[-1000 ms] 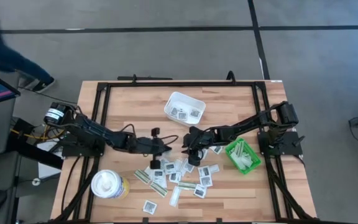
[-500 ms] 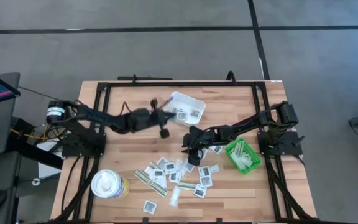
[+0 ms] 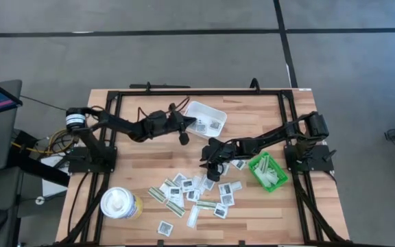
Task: Pick & Place First Aid Supplies
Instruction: Put the towelette pack into the white bin
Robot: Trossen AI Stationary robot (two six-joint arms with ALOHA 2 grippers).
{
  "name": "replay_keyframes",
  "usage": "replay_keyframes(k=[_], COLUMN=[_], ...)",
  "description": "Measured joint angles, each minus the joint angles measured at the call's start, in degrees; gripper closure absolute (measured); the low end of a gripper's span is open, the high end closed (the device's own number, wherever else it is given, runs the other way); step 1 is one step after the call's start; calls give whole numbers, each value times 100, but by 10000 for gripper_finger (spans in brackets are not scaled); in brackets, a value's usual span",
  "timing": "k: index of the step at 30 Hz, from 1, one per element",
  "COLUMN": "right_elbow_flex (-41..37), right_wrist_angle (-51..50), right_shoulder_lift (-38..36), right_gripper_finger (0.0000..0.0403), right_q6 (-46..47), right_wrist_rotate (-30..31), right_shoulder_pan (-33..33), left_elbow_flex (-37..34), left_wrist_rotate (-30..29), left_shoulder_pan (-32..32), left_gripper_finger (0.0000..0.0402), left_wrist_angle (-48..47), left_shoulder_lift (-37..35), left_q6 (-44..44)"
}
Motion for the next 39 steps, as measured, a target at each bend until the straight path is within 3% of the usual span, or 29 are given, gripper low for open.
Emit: replay_keyframes(k=[6,14,27,35,39], right_elbow_flex=[0,0,0,0,0], right_wrist_angle=[11,11,12,11,10], right_shoulder_lift=[0,0,0,0,0], right_gripper_finger=[284,284,284,284,284], right_q6=[-1,-149,-140,-138,-138], right_wrist_rotate=[-4,-13,-13,-13,-13], right_shoulder_pan=[0,0,0,0,0], left_elbow_flex=[9,11,11,11,11], left_wrist_rotate=[-185,-180,-108,-97,589], left_shoulder_pan=[190,254,258,215,40], left_gripper_finger=[386,384,265,254,262], left_wrist_angle=[174,176,170,168,168], left_shoulder_lift=[387,364,364,364,364], left_q6=[-40,-299,-361,-447,-643])
